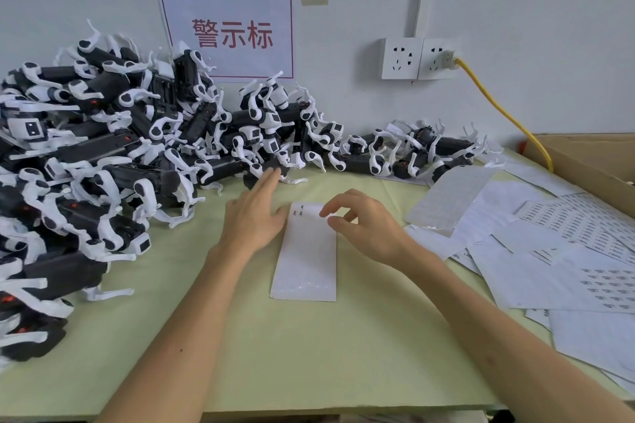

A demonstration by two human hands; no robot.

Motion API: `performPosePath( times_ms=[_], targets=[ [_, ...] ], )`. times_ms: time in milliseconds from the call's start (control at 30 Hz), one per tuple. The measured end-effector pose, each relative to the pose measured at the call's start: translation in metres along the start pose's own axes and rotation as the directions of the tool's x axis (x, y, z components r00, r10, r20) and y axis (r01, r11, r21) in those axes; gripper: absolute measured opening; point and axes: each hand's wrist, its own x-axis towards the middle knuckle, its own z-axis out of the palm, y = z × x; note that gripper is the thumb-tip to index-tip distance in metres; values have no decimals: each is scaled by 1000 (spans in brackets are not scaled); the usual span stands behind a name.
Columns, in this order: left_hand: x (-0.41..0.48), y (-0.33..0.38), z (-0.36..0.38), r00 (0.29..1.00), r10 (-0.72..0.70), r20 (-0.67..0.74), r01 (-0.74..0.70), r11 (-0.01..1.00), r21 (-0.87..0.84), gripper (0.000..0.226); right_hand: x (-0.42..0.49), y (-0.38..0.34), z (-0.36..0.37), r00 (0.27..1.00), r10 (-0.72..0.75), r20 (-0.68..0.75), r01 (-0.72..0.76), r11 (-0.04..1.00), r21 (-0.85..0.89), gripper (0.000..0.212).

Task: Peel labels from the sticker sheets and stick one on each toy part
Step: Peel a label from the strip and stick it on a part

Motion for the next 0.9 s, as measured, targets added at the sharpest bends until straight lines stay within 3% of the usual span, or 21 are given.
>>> performPosePath(
  times_ms=[67, 267, 433, 500, 567, 600, 667, 733, 800, 900],
  targets=[
    [-1, -5, 2, 999, 45, 2, -45, 999, -22, 64, 1, 0, -1, 1000, -2, -1, 2, 1000, -3, 16],
    [0, -3, -1, 940, -65, -334, -8, 977, -214, 16, 0, -1, -1, 1000, -2, -5, 2, 1000, 9, 16],
    [1, 0, -13, 761, -277, -587, 40, 923, -383, 31, 1, -2, 0, 1000, -9, -20, 9, 1000, 19, 22],
    [1, 1, -17, 685, -374, -625, 14, 864, -502, 31, 1, -2, 0, 1000, -12, -26, 13, 1000, 29, 23],
    [3, 0, -22, 668, -516, -537, -19, 709, -705, 32, 1, -1, 1, 999, -14, -44, 16, 999, 41, 21],
    [5, 0, -25, 689, -586, -427, -32, 563, -826, 32, 1, -1, 1, 998, -13, -56, 16, 999, 44, 19],
    [10, 2, -31, 760, -637, -128, -34, 158, -987, 30, 1, -1, 0, 996, -13, -93, 17, 999, 40, 20],
    [11, 8, -35, 837, -528, 146, 37, -212, -977, 24, 1, -4, -2, 990, -41, -134, 49, 997, 59, 35],
    [7, 20, -33, 868, -383, 317, 198, -318, -927, 25, 0, -6, -4, 986, -86, -141, 102, 989, 108, 57],
    [-5, 39, -24, 880, -172, 442, 370, -336, -866, 46, -4, -11, -6, 988, -138, -64, 147, 976, 158, 71]
  ],
)
